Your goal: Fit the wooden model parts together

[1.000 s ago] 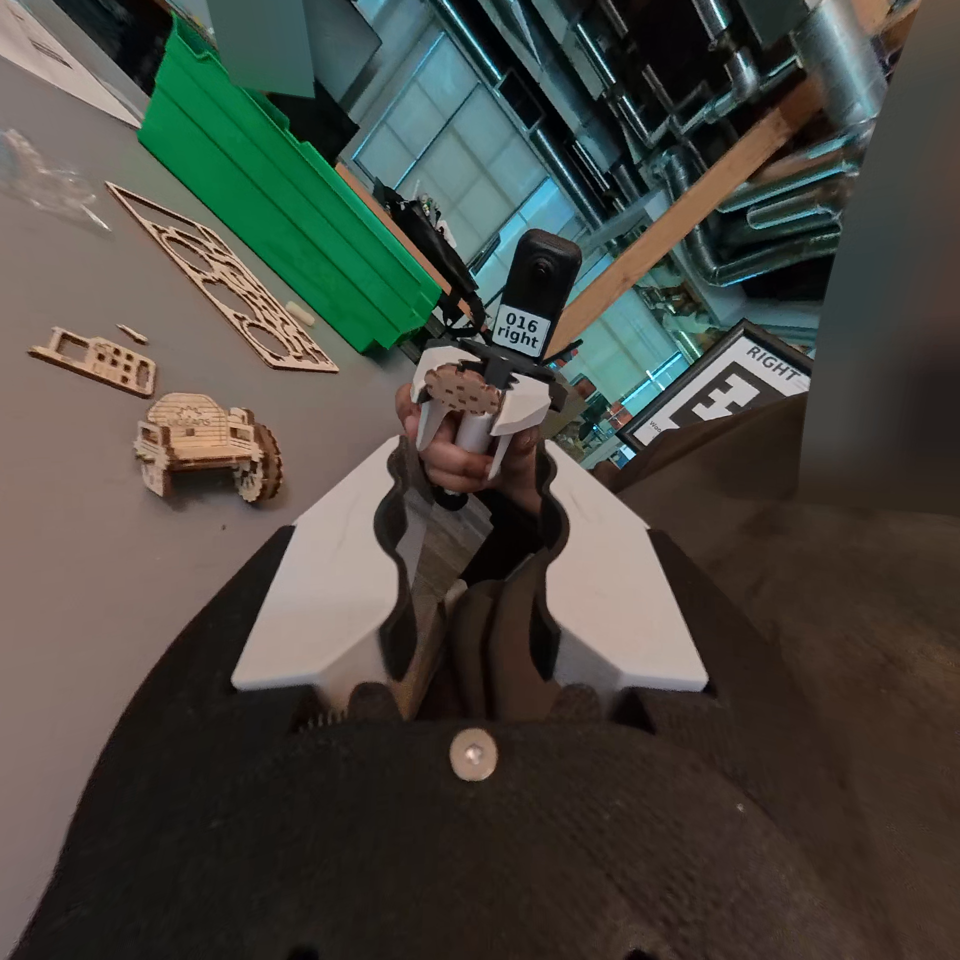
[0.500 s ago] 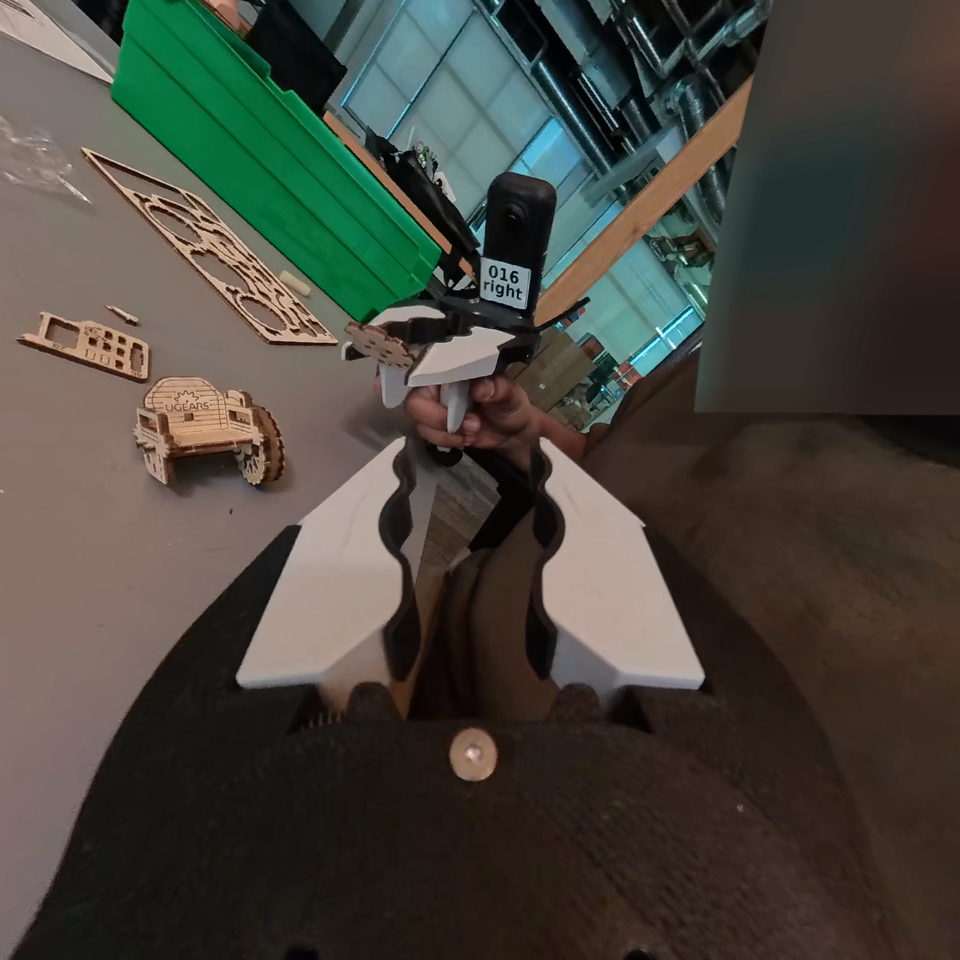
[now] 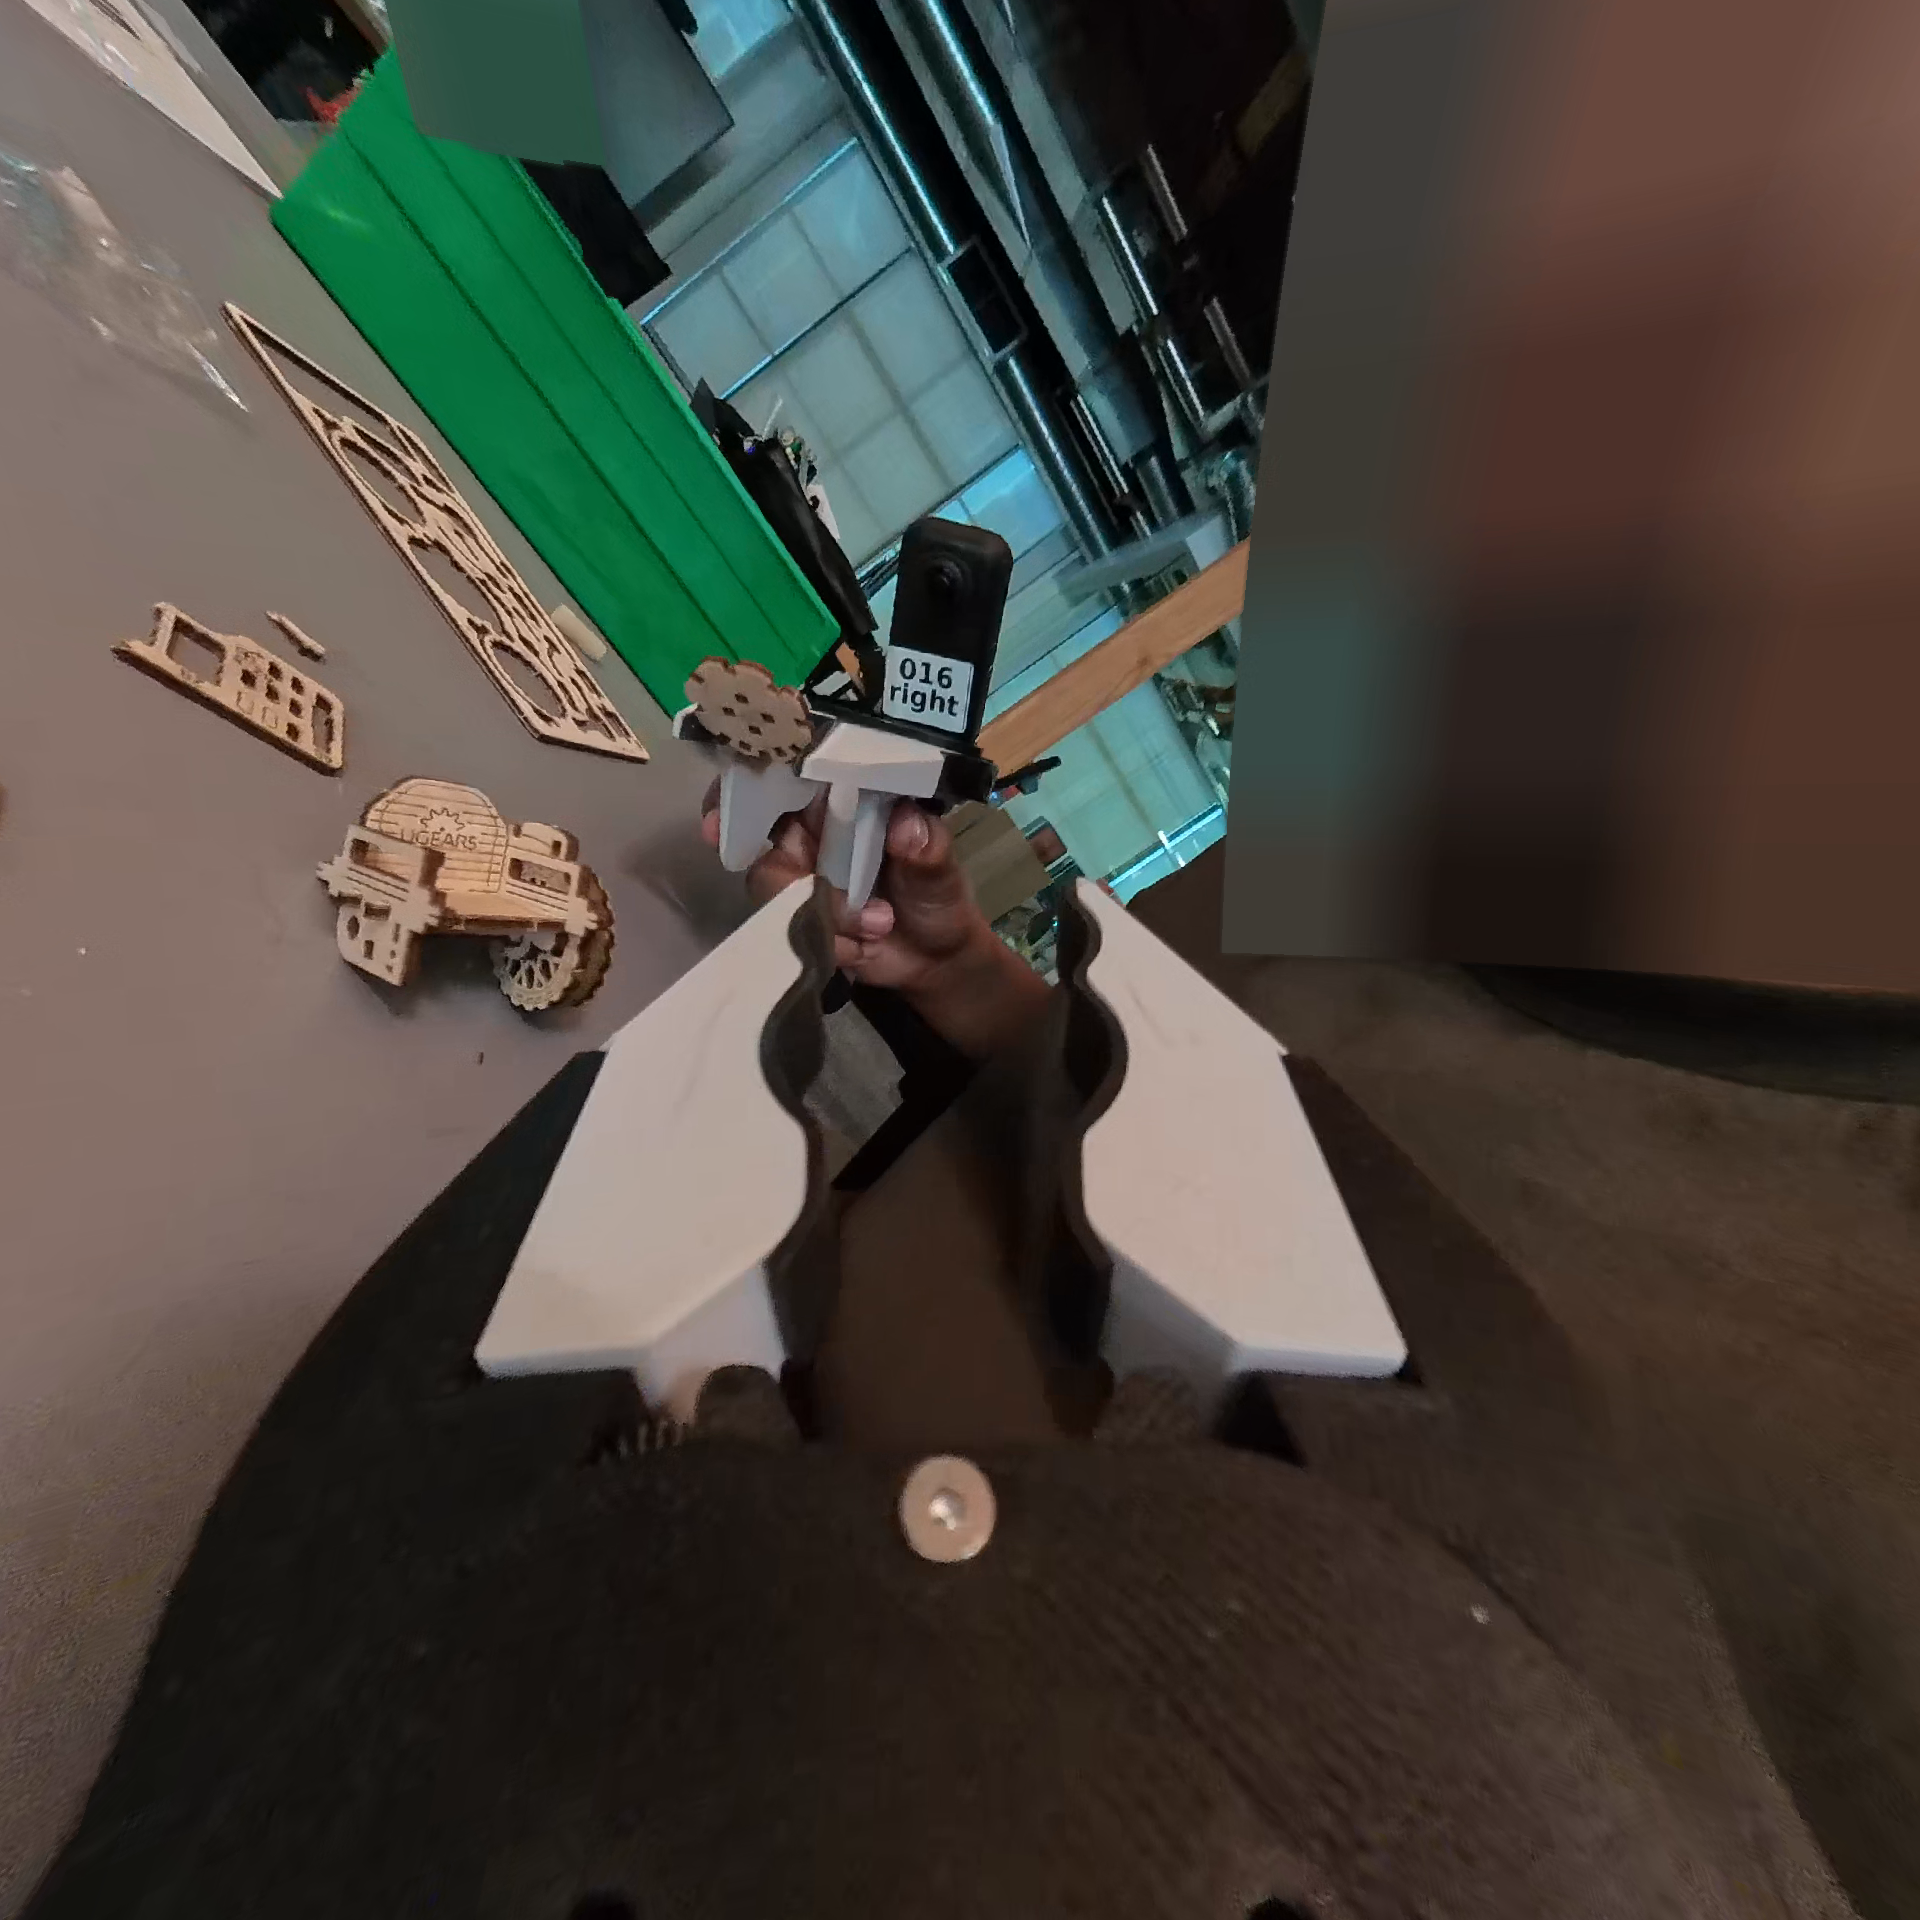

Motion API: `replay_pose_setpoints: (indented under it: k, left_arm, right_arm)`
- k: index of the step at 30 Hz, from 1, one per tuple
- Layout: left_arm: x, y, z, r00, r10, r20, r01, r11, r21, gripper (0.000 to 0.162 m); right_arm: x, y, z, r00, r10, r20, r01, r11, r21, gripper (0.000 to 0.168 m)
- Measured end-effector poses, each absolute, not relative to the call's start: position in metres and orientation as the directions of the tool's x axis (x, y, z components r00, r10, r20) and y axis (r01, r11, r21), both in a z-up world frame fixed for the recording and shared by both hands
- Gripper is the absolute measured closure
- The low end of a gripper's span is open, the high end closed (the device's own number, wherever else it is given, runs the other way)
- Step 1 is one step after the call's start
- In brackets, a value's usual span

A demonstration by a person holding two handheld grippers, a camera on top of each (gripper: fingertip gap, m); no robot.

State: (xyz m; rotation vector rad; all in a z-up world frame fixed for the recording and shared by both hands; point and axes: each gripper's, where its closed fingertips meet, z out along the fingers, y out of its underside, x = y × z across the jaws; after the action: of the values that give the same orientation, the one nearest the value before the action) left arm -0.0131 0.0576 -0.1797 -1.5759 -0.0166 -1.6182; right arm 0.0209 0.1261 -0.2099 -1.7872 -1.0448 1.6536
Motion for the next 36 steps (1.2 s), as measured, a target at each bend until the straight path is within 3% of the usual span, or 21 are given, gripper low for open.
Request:
replay_pose_setpoints:
  k: [28,32,36]
  left_arm:
    - [-0.021,0.072,-0.184,0.175,-0.507,0.844,0.604,-0.622,-0.498,0.123]
    - [-0.022,0.072,-0.185,0.249,-0.516,0.820,0.591,-0.590,-0.550,0.122]
    - [-0.034,0.077,-0.187,0.417,-0.502,0.757,0.577,-0.497,-0.648,0.112]
  right_arm:
    - [0.019,0.134,-0.210,-0.014,0.775,-0.632,0.193,-0.618,-0.762,0.139]
    - [0.021,0.131,-0.210,-0.005,0.823,-0.567,0.212,-0.554,-0.805,0.139]
    - [0.032,0.140,-0.216,0.079,0.933,-0.350,0.281,-0.358,-0.891,0.139]
